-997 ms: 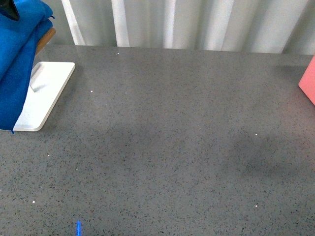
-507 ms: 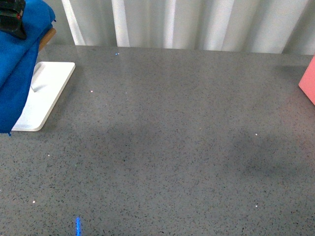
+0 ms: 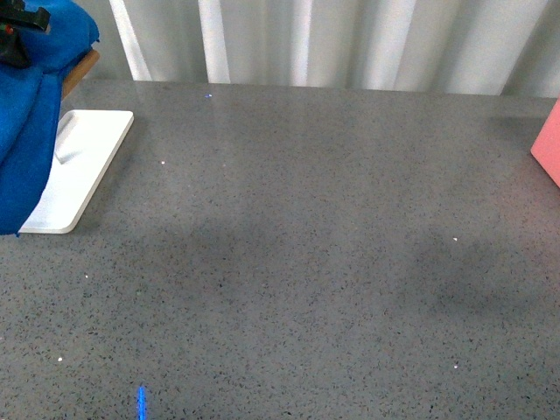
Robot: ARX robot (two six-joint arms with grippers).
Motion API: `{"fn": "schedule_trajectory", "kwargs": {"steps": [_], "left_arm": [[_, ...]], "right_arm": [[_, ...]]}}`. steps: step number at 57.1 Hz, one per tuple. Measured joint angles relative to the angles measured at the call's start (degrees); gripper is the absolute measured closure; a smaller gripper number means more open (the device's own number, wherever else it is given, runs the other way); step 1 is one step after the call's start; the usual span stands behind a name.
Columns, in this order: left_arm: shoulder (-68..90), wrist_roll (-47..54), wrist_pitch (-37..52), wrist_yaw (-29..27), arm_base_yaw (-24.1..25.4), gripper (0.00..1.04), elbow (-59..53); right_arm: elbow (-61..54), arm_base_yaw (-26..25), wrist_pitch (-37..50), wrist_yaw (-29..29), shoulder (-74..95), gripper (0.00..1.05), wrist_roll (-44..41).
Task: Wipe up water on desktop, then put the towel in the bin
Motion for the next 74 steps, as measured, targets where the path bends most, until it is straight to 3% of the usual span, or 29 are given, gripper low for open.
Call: {"fn": "schedule_trajectory", "kwargs": {"steps": [4,10,35,49,74], "left_arm": [[-0.46,0.33,0.02,0.31,0.09,0.93,-0.02],[-0.96,0.42,-0.04,0.52,0.11,0.99,-0.2],[-7.08,0.35,-1.29,3.02,0.44,0.99,-0.17],[-13.2,-0.72,-1.01,6.12,-1.97,0.99,0.68],[-24.76,-12.87,10.03,20.09,-22.12,0.99,-6.51]], "right_arm": [[0.02,0.0,0.0,0.0,0.0,0.07,0.0],[0.0,0.0,0.0,0.0,0.0,0.07,0.0],[0.0,0.0,0.0,0.0,0.0,0.07,0.0],[0.0,0.0,0.0,0.0,0.0,0.07,0.0],[0.02,0.0,0.0,0.0,0.0,0.07,0.0]]}}
